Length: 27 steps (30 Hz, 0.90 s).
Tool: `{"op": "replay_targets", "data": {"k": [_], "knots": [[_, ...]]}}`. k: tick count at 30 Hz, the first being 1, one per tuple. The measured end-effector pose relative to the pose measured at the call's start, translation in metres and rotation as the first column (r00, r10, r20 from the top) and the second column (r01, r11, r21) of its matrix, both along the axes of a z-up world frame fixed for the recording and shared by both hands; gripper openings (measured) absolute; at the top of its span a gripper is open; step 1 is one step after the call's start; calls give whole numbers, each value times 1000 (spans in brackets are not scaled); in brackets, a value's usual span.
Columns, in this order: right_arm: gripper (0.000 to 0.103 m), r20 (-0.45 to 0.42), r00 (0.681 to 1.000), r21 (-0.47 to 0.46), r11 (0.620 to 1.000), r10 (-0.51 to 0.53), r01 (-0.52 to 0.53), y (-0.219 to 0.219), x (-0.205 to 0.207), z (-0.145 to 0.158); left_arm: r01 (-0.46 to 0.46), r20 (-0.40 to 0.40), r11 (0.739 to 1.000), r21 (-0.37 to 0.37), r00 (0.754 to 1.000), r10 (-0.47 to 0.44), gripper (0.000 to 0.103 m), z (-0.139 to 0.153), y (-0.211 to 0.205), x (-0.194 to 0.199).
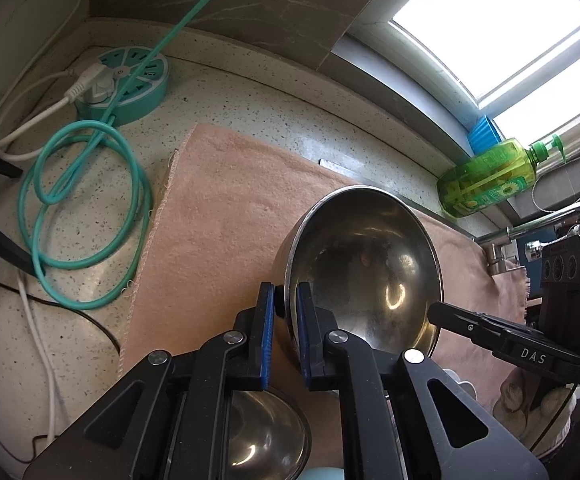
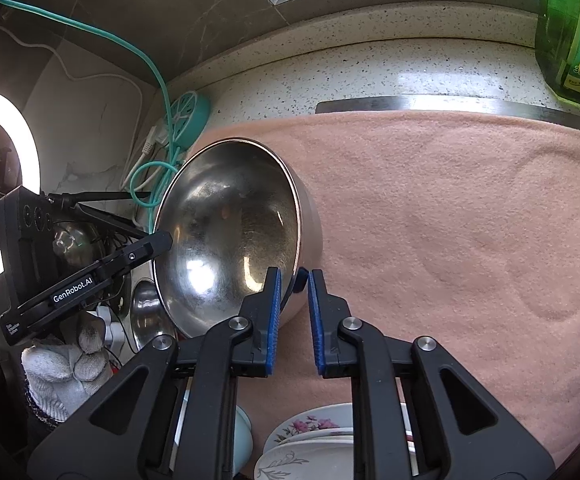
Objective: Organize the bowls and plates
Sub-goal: 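Close the right tool on the large steel bowl rim, then lift the steel bowl and carry it across the towel toward the faucet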
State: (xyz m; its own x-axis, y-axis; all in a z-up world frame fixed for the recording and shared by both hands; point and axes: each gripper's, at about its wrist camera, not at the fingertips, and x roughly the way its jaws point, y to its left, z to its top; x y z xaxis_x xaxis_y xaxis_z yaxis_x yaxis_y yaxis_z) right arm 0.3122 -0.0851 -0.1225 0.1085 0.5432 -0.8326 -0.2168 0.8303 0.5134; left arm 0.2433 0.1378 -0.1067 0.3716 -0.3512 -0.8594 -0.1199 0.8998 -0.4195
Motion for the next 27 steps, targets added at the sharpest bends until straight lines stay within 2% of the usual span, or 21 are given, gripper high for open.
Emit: {"op": "replay_targets", "data": {"k": [12,27], "knots": [[14,6,1000,-7,1000,-4,4,-11,-6,11,22,17,1000,1,1000,-22,9,7,-12,-6],[14,44,998,7,999,-51,50,-66,-35,42,80,61,997,-14,995,-79,9,31,-54,-24]]}}
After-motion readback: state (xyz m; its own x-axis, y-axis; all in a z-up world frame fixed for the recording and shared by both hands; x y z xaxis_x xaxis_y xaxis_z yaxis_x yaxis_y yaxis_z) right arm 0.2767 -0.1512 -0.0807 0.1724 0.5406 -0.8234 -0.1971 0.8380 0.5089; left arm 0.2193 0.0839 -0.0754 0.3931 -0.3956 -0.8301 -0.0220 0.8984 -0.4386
